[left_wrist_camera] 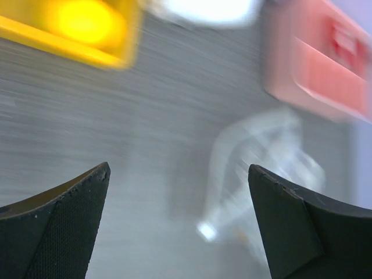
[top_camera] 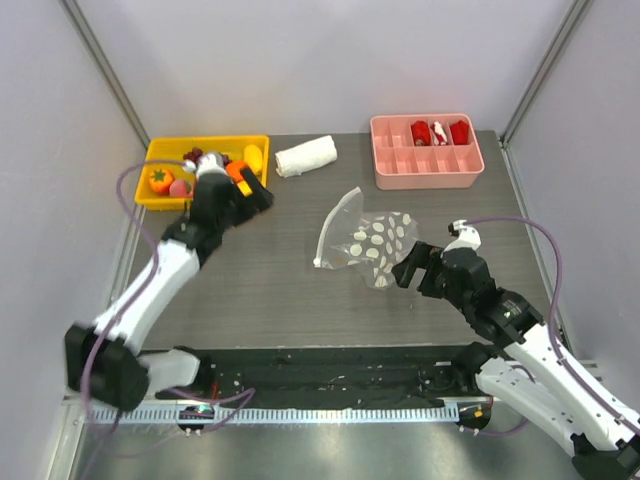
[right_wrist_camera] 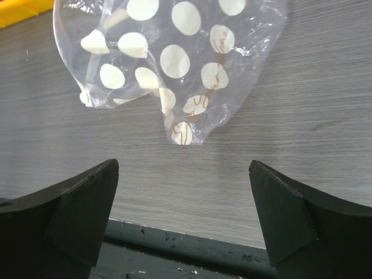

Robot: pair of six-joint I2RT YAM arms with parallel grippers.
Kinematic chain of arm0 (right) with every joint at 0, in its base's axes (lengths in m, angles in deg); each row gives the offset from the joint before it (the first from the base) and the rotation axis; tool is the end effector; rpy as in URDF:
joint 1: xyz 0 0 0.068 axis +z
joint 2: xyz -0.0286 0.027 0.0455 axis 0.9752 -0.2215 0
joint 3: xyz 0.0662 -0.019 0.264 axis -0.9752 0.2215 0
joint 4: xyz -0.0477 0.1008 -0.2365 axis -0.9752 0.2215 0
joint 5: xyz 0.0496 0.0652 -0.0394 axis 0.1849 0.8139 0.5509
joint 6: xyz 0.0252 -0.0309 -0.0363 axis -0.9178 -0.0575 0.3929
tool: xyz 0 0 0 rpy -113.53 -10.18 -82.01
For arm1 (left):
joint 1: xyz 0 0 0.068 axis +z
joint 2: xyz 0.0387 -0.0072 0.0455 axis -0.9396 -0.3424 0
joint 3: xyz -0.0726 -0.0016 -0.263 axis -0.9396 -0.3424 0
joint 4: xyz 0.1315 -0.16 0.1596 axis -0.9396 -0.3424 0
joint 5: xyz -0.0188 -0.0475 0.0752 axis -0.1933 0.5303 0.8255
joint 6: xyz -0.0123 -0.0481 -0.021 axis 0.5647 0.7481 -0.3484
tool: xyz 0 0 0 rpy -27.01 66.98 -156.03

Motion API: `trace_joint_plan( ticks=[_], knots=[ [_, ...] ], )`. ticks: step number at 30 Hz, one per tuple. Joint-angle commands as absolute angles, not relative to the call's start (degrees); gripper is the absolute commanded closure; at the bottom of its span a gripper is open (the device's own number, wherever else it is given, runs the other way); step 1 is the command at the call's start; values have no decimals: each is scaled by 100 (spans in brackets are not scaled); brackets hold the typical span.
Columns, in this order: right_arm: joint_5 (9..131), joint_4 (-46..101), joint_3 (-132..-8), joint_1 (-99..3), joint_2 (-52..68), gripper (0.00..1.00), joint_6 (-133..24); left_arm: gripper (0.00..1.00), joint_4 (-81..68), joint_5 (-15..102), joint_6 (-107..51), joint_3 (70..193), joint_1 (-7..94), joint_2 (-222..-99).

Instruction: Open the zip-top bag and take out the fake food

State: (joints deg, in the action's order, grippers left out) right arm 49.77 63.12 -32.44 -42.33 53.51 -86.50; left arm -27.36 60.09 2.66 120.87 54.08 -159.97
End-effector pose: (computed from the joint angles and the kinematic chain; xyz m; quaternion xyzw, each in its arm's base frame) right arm 0.1175 0.0728 0.2778 0.0785 0.8748 0.2057 0.4315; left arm 0.2867 -0.0764 0.3113 -0.2298 0.8427 -0.1784 0.4530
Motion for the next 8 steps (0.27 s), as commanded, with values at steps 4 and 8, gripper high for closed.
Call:
trace_joint_plan(
  ticks=[4, 8],
  knots=[
    [4267, 6850, -3433, -4222, 5814, 0, -9069, 0, -1644, 4933, 1097, 10139, 3114, -13479],
    [5061, 6483, -3406, -4231, 6454, 0, -8694, 0, -1565, 4854, 1458, 9399, 2902, -12082]
  ],
)
